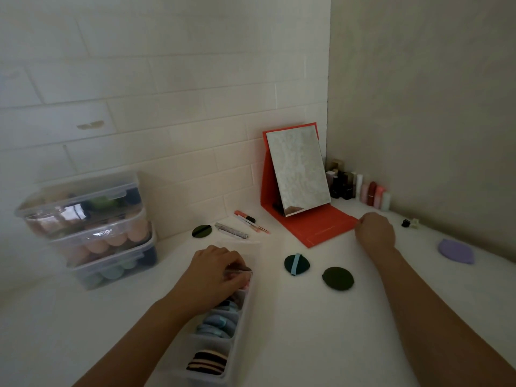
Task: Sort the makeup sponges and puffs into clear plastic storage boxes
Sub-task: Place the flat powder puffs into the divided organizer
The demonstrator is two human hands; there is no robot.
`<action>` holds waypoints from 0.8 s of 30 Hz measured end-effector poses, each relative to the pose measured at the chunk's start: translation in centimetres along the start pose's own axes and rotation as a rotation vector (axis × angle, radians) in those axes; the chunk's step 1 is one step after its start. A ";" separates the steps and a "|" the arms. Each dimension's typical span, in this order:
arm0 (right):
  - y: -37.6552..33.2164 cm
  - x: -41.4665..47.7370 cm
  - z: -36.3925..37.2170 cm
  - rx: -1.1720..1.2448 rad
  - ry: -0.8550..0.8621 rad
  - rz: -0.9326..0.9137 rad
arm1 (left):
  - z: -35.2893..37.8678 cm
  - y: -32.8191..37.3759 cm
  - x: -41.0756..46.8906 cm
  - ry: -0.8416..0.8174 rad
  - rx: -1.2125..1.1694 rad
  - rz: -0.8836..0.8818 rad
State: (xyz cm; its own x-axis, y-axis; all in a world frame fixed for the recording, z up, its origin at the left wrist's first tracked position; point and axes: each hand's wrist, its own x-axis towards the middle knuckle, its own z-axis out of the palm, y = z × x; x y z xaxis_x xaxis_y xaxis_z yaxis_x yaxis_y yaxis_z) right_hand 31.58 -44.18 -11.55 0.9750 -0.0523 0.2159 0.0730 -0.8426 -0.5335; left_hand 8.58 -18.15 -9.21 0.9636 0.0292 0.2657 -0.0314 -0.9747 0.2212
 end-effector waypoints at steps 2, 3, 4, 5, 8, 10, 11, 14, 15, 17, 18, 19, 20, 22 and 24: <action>-1.5 -0.1 -1.1 -0.052 0.042 -0.018 | 0.1 0.0 0.0 0.003 -0.009 -0.004; -2.3 -0.1 -1.8 -0.046 0.081 -0.057 | 0.1 0.0 0.0 0.006 -0.015 -0.005; -3.3 -0.2 -2.7 0.000 0.112 -0.119 | 0.0 0.0 0.1 0.009 -0.018 -0.007; -4.3 -0.4 -3.5 0.080 0.141 -0.196 | 0.0 0.0 0.1 0.008 -0.018 -0.009; -8.0 -2.3 -5.6 0.293 0.130 -0.410 | -0.2 0.3 0.1 -0.002 -0.006 -0.015; -10.3 -4.6 -6.4 0.356 0.022 -0.525 | -0.4 0.5 0.0 -0.007 -0.006 -0.023; -11.3 -5.9 -6.5 0.369 -0.077 -0.579 | -0.4 0.6 0.0 -0.007 -0.011 -0.028; -13.3 -8.8 -5.5 0.369 -0.325 -0.722 | -0.5 0.7 0.0 0.009 -0.035 -0.037; -13.8 -9.7 -5.0 0.371 -0.354 -0.762 | -0.5 0.8 0.0 0.017 -0.042 -0.035; -14.2 -11.0 -4.1 0.358 -0.379 -0.819 | -0.5 0.8 0.0 0.029 -0.045 -0.026; -14.3 -11.5 -3.6 0.343 -0.387 -0.844 | -0.6 0.8 -0.1 0.033 -0.049 -0.022; -14.4 -11.9 -3.2 0.319 -0.392 -0.865 | -0.6 0.9 -0.1 0.031 -0.055 -0.025; -14.4 -12.2 -2.9 0.286 -0.396 -0.882 | -0.7 1.0 -0.1 0.031 -0.055 -0.034; -14.5 -12.5 -2.3 0.232 -0.396 -0.900 | -0.6 1.0 0.0 0.035 -0.046 -0.055; -14.5 -12.8 -2.1 0.211 -0.395 -0.915 | -0.5 1.0 0.0 0.052 -0.046 -0.052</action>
State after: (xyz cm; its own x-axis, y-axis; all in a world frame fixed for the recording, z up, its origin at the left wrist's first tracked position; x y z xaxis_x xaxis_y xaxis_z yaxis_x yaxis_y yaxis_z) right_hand 17.64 -32.37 -4.83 0.5235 0.7777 0.3482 0.8234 -0.3567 -0.4413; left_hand 8.40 -19.07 -8.52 0.9492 0.0923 0.3007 0.0051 -0.9604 0.2787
